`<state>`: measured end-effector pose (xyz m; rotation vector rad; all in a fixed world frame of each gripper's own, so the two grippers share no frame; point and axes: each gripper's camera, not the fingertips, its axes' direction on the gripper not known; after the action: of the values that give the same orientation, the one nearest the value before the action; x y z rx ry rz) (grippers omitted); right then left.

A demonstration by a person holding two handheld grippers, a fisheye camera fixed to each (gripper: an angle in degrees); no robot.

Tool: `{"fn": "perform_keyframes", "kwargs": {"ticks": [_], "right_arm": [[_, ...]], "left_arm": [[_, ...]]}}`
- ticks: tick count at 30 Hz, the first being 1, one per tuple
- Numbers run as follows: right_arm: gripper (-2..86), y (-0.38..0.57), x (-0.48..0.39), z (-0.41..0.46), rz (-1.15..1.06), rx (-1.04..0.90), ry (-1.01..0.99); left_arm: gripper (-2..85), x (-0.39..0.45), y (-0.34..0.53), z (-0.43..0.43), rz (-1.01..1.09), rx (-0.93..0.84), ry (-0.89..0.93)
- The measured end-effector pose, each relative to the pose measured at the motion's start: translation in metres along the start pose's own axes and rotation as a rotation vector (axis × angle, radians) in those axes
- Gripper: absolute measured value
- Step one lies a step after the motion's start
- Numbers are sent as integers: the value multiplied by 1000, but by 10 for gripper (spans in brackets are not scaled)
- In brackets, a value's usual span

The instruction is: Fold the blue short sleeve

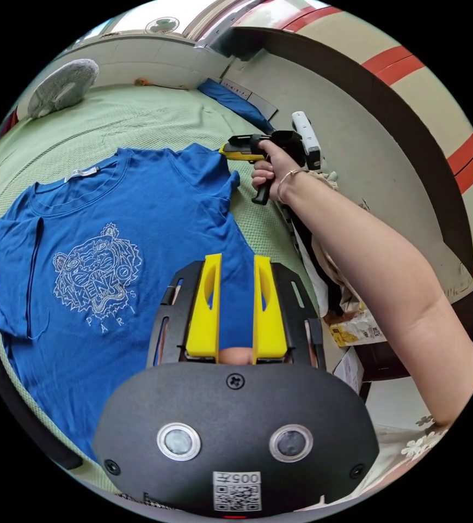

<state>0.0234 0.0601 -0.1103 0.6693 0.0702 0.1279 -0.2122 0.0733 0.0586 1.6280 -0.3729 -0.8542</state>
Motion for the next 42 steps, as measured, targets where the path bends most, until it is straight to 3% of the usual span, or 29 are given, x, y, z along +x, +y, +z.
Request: {"fn": "perform_keyframes", "kwargs": {"ticks": [9, 13, 15, 22, 27, 31, 36, 42], "right_arm": [[-12, 14, -133, -35, -340, 31, 247], [7, 30, -198, -20, -498, -145, 139], [23, 33, -210, -23, -530, -145, 124], [68, 25, -172, -37, -450, -144, 133], [89, 51, -166, -16, -532, -195, 6], [96, 74, -187, 21, -621, -236, 127], [68, 71, -199, 54, -572, -222, 246], [40, 72, -218, 41, -578, -206, 274]], "left_arm": [[96, -16, 0, -10, -44, 20, -9], [95, -23, 1, -19, -50, 32, -22], [95, -26, 1, -22, -50, 30, -24], [94, -35, 3, -44, -44, 62, -27], [95, -47, 2, -50, -64, 45, -59], [95, -57, 3, -61, -93, 67, -47], [94, -64, 2, -70, -99, 73, -56], [92, -71, 0, -79, -94, 59, -60]]}}
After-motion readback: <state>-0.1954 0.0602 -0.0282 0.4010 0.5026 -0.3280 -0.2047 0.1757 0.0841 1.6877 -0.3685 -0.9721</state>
